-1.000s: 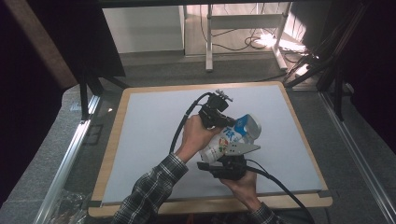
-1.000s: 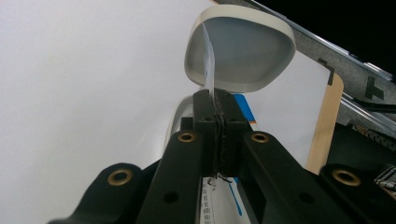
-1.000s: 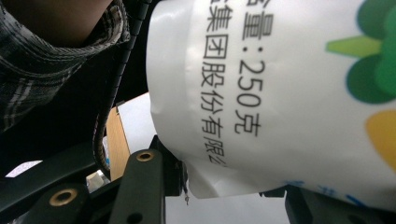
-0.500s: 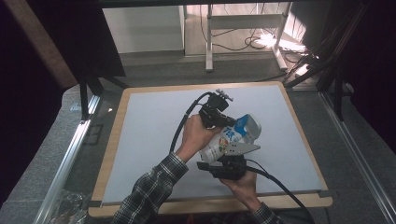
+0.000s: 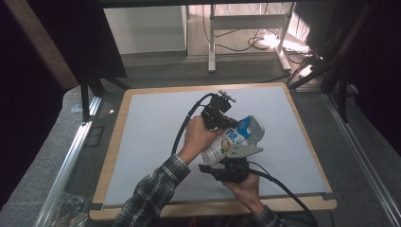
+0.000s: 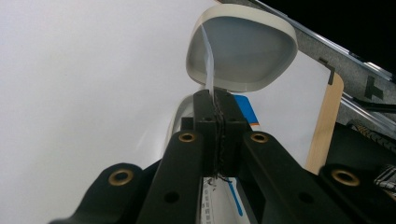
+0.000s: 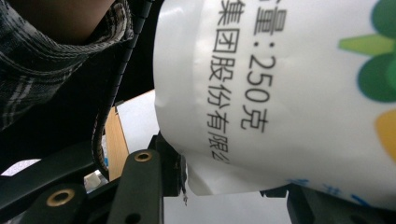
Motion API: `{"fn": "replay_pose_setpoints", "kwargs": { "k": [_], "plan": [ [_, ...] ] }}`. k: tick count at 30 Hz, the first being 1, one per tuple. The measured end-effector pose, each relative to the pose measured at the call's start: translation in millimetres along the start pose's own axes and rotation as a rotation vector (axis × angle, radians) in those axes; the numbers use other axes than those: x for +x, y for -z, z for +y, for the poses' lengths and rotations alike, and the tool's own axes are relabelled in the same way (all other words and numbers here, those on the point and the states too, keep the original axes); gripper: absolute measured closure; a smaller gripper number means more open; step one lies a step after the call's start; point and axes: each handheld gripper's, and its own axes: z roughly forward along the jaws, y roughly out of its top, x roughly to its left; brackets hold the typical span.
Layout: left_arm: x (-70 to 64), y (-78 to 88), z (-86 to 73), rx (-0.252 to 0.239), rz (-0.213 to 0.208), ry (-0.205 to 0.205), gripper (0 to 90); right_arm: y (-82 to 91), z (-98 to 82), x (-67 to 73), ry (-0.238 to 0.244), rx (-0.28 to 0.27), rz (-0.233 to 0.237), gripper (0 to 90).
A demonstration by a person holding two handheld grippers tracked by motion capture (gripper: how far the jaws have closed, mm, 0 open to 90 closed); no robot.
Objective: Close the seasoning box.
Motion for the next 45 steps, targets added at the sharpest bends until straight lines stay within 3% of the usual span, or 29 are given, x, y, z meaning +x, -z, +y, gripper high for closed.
{"fn": "replay_pose_setpoints", "kwargs": {
  "k": [45],
  "plan": [
    [-2.9,-1.8,3.8,0.019,-0.006,-0.006,88.7,-0.7,-0.5,2.8,0.017,-0.021,-0.005,60.2]
  ]
}}
